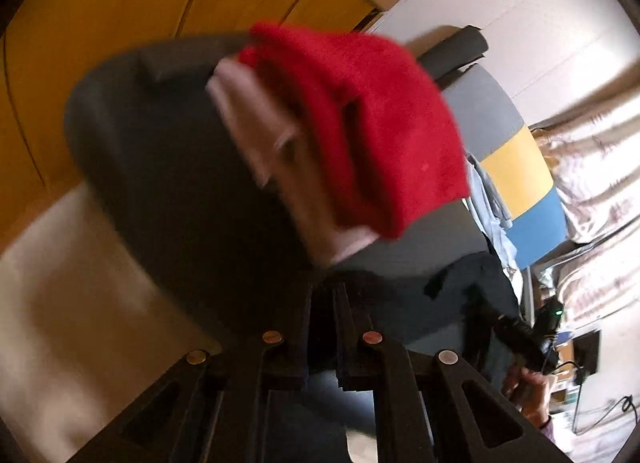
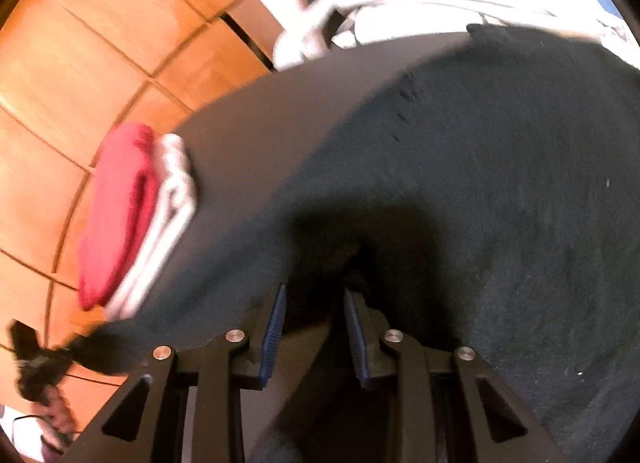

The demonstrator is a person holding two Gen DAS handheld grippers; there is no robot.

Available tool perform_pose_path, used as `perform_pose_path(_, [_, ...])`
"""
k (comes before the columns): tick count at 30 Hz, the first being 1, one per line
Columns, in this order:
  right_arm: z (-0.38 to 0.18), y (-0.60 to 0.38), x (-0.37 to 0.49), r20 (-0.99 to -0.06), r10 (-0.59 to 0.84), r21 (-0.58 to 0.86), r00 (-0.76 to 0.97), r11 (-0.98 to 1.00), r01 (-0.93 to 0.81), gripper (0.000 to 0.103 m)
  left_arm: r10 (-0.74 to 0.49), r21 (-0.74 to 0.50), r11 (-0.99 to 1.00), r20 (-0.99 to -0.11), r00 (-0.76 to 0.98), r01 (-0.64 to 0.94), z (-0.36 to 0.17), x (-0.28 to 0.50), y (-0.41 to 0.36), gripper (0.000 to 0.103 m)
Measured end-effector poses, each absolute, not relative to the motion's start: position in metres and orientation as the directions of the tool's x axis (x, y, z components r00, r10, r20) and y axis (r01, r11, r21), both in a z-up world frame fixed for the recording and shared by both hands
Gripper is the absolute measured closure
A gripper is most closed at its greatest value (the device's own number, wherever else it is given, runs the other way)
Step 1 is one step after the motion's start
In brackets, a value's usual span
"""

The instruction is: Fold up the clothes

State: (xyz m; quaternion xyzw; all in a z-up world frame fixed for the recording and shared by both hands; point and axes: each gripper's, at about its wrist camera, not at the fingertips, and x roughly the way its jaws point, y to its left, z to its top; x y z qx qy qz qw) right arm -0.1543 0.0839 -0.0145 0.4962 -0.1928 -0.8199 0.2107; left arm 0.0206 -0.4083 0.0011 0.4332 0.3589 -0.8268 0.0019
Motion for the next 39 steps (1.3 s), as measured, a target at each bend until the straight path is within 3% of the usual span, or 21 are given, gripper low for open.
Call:
perform_pose_path(3, [0.001,0.068,-0.159,-0.717,-0.551,0.496,-0.427,-0.834,0.243,0.073,0.319,-0.631,-0.698,-0.697,-0.642,0.339,-0.017,0.027,-0.418,0.094])
perform_pose_path(9, [-0.023,-0.013,-0.206,-0.854,-0.405,0.266,-0.326,-0.879,0.395,0.072,0.246,-0.633,-0.656,-0.695,-0.676,0.411,-0.033,0.025,-0.441,0.100])
perform_pose_path(14, [-0.029,-0.042,-0.213,-0.842,-0.322,0.101,-0.432,-0.882,0.461,0.070,0.136,-0.561,-0.671,-0.737,-0.662,0.485,-0.046,0.026,-0.452,0.100])
perform_pose_path(16, [-0.026,-0.041,-0.212,-0.841,-0.326,0.114,-0.431,-0.886,0.449,0.070,0.126,-0.542,-0.701,-0.733,-0.668,0.463,-0.046,0.030,-0.444,0.100])
perform_pose_path(21, [-0.013,-0.005,-0.180,-0.773,-0.478,0.343,-0.418,-0.868,0.359,0.070,0.198,-0.599,-0.691,-0.694,-0.692,0.403,-0.060,0.043,-0.423,0.096])
perform_pose_path(23, [-0.016,0.004,-0.168,-0.781,-0.466,0.346,-0.416,-0.877,0.333,0.070,0.208,-0.629,-0.673,-0.666,-0.716,0.389,-0.064,0.049,-0.418,0.086])
perform_pose_path(25, [-0.030,0.001,-0.168,-0.811,-0.438,0.333,-0.389,-0.891,0.308,0.070,0.177,-0.607,-0.692,-0.667,-0.724,0.391,-0.061,0.046,-0.412,0.053])
perform_pose_path(27, [-0.035,-0.006,-0.169,-0.802,-0.441,0.327,-0.403,-0.889,0.321,0.069,0.134,-0.572,-0.715,-0.675,-0.726,0.401,-0.058,0.041,-0.404,0.045])
perform_pose_path(30, [-0.032,-0.019,-0.172,-0.806,-0.439,0.294,-0.398,-0.879,0.374,0.063,-0.034,-0.401,-0.789,-0.728,-0.685,0.465,-0.047,0.031,-0.393,0.048])
perform_pose_path(31, [-0.029,-0.020,-0.173,-0.811,-0.441,0.303,-0.385,-0.879,0.368,0.064,-0.098,-0.340,-0.803,-0.734,-0.672,0.489,-0.042,0.031,-0.390,0.053])
perform_pose_path(34, [-0.009,0.009,-0.157,-0.727,-0.547,0.447,-0.414,-0.836,0.319,0.064,-0.249,-0.232,-0.814,-0.689,-0.681,0.533,-0.018,0.042,-0.380,0.054])
perform_pose_path(36, [0.004,0.042,-0.140,-0.676,-0.571,0.497,-0.466,-0.820,0.285,0.064,-0.295,-0.206,-0.822,-0.643,-0.707,0.531,-0.001,0.049,-0.370,0.054])
perform_pose_path(39, [0.009,0.103,-0.118,-0.692,-0.475,0.462,-0.543,-0.870,0.172,0.064,-0.291,-0.164,-0.874,-0.580,-0.761,0.458,0.024,0.043,-0.336,0.049])
